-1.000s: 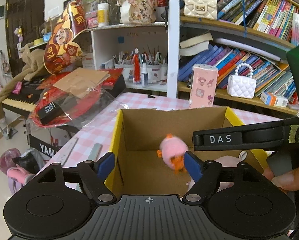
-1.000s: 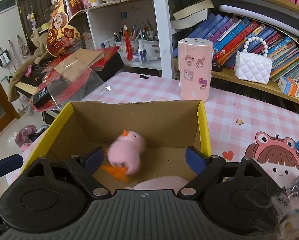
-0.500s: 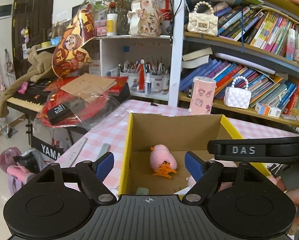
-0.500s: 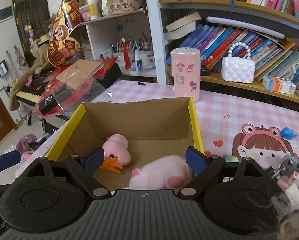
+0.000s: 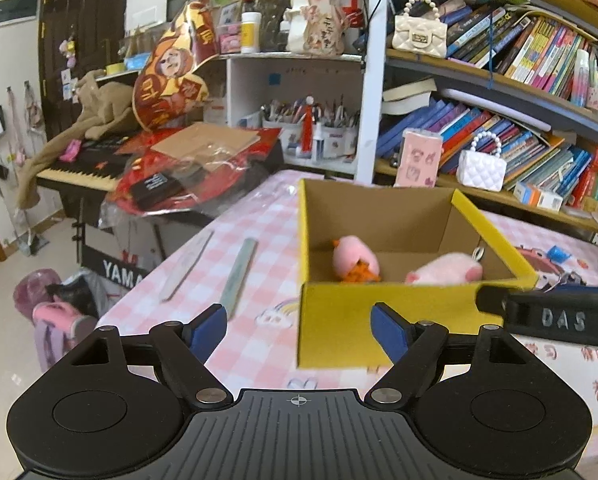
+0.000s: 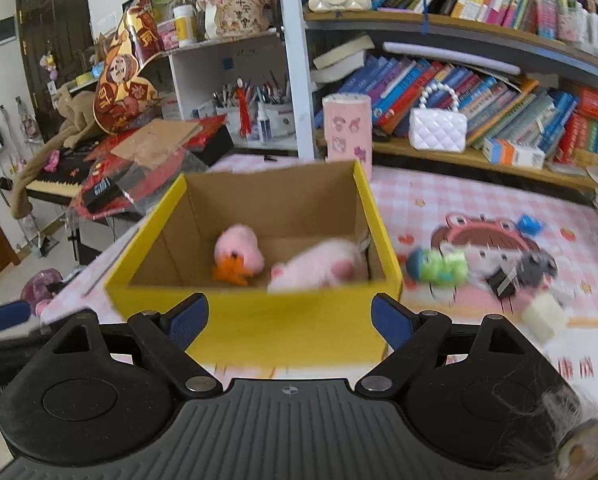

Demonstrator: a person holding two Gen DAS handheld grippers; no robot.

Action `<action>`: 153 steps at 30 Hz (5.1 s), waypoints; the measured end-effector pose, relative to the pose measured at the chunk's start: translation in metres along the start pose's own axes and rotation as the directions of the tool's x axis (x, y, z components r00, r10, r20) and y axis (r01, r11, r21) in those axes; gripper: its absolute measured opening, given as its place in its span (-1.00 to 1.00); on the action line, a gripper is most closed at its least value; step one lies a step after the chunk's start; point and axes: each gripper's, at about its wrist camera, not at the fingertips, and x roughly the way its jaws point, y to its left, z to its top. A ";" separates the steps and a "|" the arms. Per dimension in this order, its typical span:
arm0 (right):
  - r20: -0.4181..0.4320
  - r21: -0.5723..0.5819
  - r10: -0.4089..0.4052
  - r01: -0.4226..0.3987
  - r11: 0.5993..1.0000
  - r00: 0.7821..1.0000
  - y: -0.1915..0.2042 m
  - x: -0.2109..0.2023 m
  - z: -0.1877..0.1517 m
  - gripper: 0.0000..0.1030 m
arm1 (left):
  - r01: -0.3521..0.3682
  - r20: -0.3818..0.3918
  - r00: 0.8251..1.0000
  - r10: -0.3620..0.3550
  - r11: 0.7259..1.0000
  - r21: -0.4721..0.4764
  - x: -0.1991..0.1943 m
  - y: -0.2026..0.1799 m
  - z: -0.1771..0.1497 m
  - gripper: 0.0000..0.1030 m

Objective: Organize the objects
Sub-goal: 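Withdraw both grippers from the box toward the remaining table items, then grasp the white foam cube with the left gripper while the right gripper approaches the small red-white box, then lift the foam cube with the left gripper while the right gripper grasps the small red-white box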

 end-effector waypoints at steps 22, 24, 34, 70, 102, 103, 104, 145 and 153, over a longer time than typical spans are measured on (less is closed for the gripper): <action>-0.101 0.057 -0.145 0.151 0.987 0.984 0.000 -0.071 -0.107 0.71 | 0.071 -0.106 0.992 -0.064 0.996 0.057 -0.050 -0.006 -0.063 0.79; -0.103 0.062 -0.159 0.166 0.984 0.982 -0.003 -0.076 -0.111 0.71 | 0.087 -0.112 0.990 -0.080 0.994 0.060 -0.051 -0.010 -0.065 0.79; -0.136 0.108 -0.235 0.250 0.962 0.963 -0.023 -0.091 -0.124 0.71 | 0.180 -0.133 0.978 -0.161 0.974 0.140 -0.054 -0.041 -0.072 0.79; -0.249 0.213 -0.389 0.442 0.871 0.887 -0.191 -0.069 -0.100 0.71 | 0.356 -0.254 0.922 -0.294 0.900 0.250 0.020 -0.217 -0.050 0.80; -0.099 0.264 -0.297 0.312 0.913 0.950 -0.341 0.009 -0.011 0.52 | 0.321 -0.241 0.935 -0.259 0.909 0.266 0.105 -0.354 -0.016 0.80; -0.095 0.264 -0.294 0.309 0.914 0.951 -0.344 0.010 -0.009 0.52 | 0.328 -0.241 0.933 -0.267 0.906 0.266 0.108 -0.357 -0.016 0.80; -0.090 0.264 -0.293 0.306 0.915 0.952 -0.346 0.010 -0.007 0.52 | 0.336 -0.241 0.931 -0.275 0.903 0.268 0.112 -0.362 -0.016 0.79; -0.174 -0.055 -0.058 0.049 0.997 0.983 -0.326 0.108 -0.002 -0.41 | 0.286 -0.322 0.904 -0.281 0.958 -0.032 0.132 -0.291 -0.012 -0.17; -0.156 -0.076 -0.014 0.002 0.997 0.988 -0.309 0.084 -0.010 -0.75 | 0.279 -0.304 0.914 -0.270 0.960 -0.014 0.119 -0.284 -0.012 -0.17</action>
